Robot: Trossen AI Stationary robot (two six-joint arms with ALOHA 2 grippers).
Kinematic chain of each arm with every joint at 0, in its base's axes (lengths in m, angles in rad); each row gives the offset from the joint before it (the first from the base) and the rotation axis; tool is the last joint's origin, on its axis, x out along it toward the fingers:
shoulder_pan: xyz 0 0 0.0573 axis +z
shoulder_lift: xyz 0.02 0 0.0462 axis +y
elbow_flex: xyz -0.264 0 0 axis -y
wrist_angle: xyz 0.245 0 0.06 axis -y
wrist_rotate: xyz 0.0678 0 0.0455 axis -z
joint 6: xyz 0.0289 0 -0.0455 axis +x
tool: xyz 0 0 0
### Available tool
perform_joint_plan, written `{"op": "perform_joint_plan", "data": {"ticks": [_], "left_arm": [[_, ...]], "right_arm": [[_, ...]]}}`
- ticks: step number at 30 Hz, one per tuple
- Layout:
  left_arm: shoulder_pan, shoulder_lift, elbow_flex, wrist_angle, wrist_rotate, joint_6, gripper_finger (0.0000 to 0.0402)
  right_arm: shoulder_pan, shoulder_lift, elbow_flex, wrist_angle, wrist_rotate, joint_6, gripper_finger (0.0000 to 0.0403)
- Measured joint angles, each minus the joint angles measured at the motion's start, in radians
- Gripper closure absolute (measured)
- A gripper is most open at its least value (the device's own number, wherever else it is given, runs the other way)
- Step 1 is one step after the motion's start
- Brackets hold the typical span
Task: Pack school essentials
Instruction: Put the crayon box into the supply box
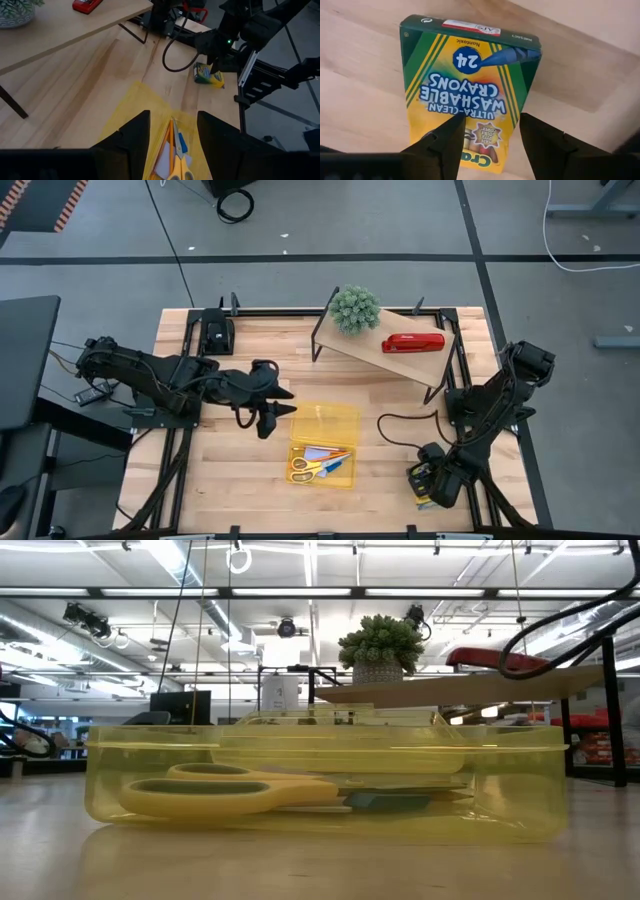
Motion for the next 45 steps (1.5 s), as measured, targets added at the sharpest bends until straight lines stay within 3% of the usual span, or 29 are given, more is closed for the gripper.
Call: {"op": "perform_joint_plan", "data": {"ticks": [9,16,29,37,45], "left_arm": [[0.003,0.0,0.0,0.0,-0.005,0.001,0.023],[0.003,0.0,0.0,0.0,-0.021,0.0,0.023],[0.003,0.0,0.0,0.001,-0.023,-0.026,0.023],[0.003,0.0,0.0,0.001,-0.023,-0.052,0.023],[0.003,0.0,0.0,0.001,-0.029,-0.056,0.023]], "right_arm": [[-0.141,0.004,0.013,0.056,0.185,-0.046,0.0205],[-0.24,0.004,0.013,0.169,0.227,-0.164,0.0205],[-0.276,0.004,0.014,0.175,0.128,-0.566,0.0211],[-0.29,0.003,0.012,0.179,0.126,-0.678,0.024],[-0.321,0.002,-0.056,0.256,0.11,-0.669,0.025]]}}
